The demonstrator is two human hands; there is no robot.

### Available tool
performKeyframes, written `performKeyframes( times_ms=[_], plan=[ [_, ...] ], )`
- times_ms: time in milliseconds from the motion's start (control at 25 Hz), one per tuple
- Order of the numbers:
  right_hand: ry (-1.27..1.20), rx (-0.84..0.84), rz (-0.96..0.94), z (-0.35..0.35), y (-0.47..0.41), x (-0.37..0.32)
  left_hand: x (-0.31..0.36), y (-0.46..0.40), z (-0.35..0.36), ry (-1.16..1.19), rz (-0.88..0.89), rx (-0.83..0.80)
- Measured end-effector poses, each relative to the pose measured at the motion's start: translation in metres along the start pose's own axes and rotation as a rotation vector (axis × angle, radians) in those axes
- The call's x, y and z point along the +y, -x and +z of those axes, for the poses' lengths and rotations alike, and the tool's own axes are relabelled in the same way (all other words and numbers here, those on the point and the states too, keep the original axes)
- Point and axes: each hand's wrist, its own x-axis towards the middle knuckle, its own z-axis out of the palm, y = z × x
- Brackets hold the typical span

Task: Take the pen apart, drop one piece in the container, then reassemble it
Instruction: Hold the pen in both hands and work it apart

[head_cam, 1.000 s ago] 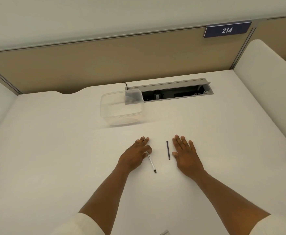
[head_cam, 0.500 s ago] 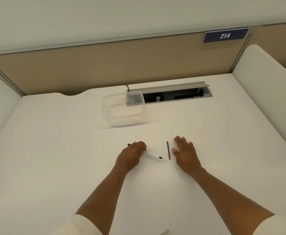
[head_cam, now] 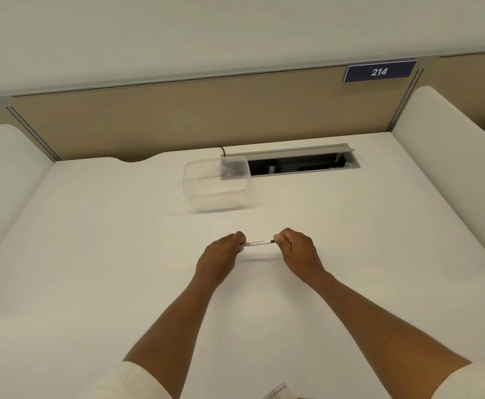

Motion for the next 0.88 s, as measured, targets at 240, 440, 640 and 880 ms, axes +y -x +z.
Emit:
performKeyframes(
  times_ms=[240, 440, 640, 880],
  plan=[
    [-0.042, -0.123, 0.181, 0.003, 0.005, -0.02, 0.007, 0.015, -0.006, -0.006, 0.013, 0.04],
    [-0.277, -0.257, 0.501, 0.005, 0.01, -0.032, 0.006, 0.029, -0.011, 0.006, -0.005, 0.047],
    [-0.326, -0.253, 0.57, 0.005, 0.017, -0.032, 0.013, 0.034, -0.012, 0.014, -0.021, 0.014],
    [-0.168, -0.118, 0.43, 0.0, 0.021, -0.035, 0.028, 0.031, -0.018, 0.063, -0.048, 0.021]
  ],
)
